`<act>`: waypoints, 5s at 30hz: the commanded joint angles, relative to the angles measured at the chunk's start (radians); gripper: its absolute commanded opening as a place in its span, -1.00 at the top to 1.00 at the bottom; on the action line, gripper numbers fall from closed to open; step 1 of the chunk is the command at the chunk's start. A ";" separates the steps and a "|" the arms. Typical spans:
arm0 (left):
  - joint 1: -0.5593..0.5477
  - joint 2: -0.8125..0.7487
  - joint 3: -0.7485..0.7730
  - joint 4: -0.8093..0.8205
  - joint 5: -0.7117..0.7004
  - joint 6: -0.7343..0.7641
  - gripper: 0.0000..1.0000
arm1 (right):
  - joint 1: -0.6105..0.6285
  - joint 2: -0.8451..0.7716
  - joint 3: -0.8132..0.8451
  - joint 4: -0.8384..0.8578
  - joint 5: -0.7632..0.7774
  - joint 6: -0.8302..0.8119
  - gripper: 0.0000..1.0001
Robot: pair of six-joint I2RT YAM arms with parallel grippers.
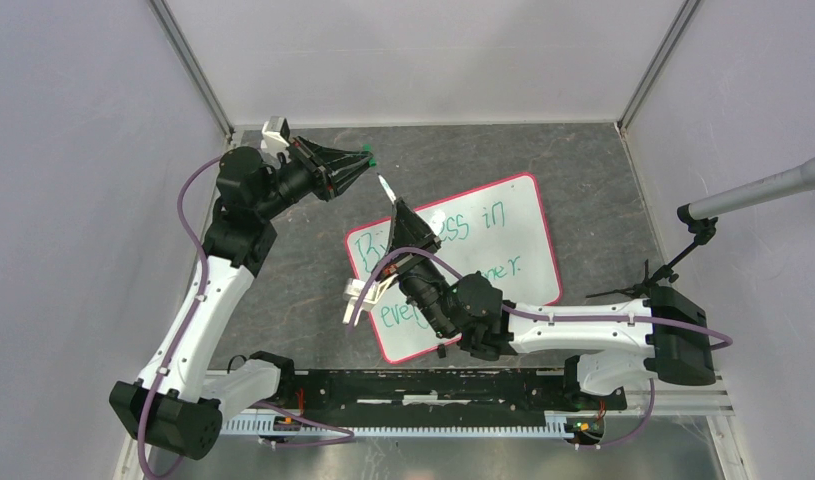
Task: Write a sentence on the whiteboard
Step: Close the whiteboard marker at the center of the board, then place the whiteboard marker at the center of the board.
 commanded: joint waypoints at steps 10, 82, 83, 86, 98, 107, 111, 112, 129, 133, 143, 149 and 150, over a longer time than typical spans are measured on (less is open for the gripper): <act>-0.026 -0.010 0.012 0.059 0.028 0.066 0.95 | 0.005 0.009 0.063 -0.030 0.044 0.027 1.00; -0.166 -0.065 -0.075 0.029 0.032 0.260 0.61 | -0.062 0.083 0.111 0.156 0.073 -0.096 1.00; -0.153 -0.063 -0.066 0.027 0.029 0.260 0.49 | -0.062 0.070 0.093 0.161 0.078 -0.092 1.00; -0.104 -0.052 -0.016 0.005 0.030 0.263 0.24 | -0.061 0.023 0.032 0.164 0.083 -0.070 1.00; 0.082 0.026 0.188 -0.070 0.030 0.393 -1.00 | -0.076 -0.176 -0.060 0.028 0.097 0.182 1.00; 0.109 0.109 0.392 -0.200 0.058 0.822 -1.00 | -0.149 -0.303 0.097 -0.223 0.046 0.603 1.00; 0.109 0.170 0.468 -0.102 0.273 0.804 -1.00 | -0.150 -0.382 0.029 -0.166 -0.060 0.587 1.00; 0.110 0.179 0.489 -0.093 0.289 0.786 -1.00 | -0.148 -0.396 0.013 -0.162 -0.090 0.569 1.00; 0.065 0.147 0.353 0.361 0.831 0.644 -1.00 | -0.146 -0.580 -0.034 -0.498 -0.591 0.844 1.00; 0.037 0.137 0.312 0.339 0.837 0.663 -0.86 | -0.146 -0.594 -0.012 -0.585 -0.664 0.952 1.00; -0.124 0.127 0.292 0.102 0.734 0.785 -0.55 | -0.149 -0.626 -0.044 -0.648 -0.721 0.988 1.00; -0.166 0.121 0.300 -0.121 0.725 0.958 -0.27 | -0.149 -0.620 -0.041 -0.649 -0.681 1.003 1.00; -0.173 0.120 0.300 -0.140 0.719 0.980 -0.22 | -0.150 -0.618 -0.040 -0.649 -0.680 1.003 1.00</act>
